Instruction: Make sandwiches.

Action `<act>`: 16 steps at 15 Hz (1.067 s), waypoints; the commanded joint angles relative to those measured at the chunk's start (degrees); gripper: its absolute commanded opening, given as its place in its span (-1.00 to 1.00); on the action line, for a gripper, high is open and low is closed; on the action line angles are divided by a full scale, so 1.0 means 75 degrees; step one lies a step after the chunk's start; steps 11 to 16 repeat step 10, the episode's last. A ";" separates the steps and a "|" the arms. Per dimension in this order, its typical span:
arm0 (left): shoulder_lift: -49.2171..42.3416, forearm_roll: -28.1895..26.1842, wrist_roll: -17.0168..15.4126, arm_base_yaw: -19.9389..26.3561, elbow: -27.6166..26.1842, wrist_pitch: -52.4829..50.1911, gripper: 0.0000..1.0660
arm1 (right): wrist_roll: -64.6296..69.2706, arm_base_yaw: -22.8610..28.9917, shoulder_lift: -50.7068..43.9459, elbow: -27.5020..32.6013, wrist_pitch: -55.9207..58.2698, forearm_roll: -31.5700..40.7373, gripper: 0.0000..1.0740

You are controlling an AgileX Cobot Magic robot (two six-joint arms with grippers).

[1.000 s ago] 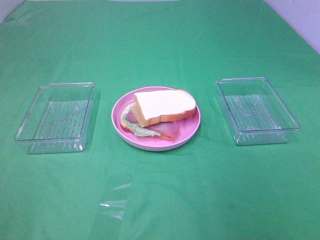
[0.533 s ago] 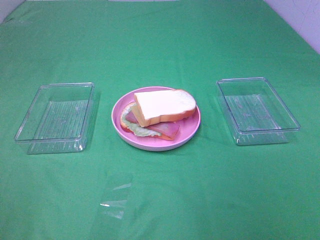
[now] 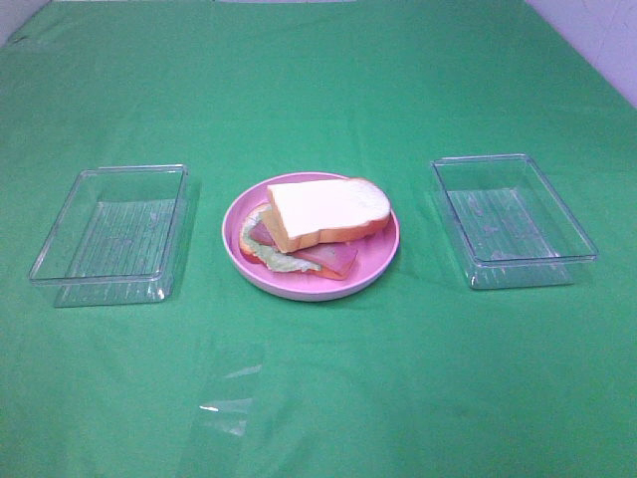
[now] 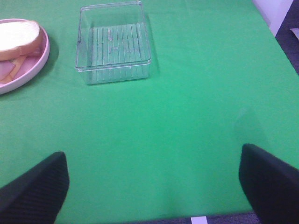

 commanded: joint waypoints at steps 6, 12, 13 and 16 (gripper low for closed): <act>-0.0107 0.0000 0.0015 0.0023 0.0015 -0.0038 0.88 | -0.0069 -0.0038 -0.0206 0.0015 0.0008 0.0015 0.80; -0.0107 0.0000 0.0015 0.0023 0.0015 -0.0038 0.88 | -0.0069 -0.0038 -0.0206 0.0015 0.0008 0.0015 0.80; -0.0107 0.0000 0.0015 0.0023 0.0015 -0.0038 0.88 | -0.0069 -0.0038 -0.0206 0.0015 0.0008 0.0015 0.80; -0.0107 0.0000 0.0015 0.0023 0.0015 -0.0038 0.88 | -0.0069 -0.0038 -0.0206 0.0015 0.0008 0.0015 0.80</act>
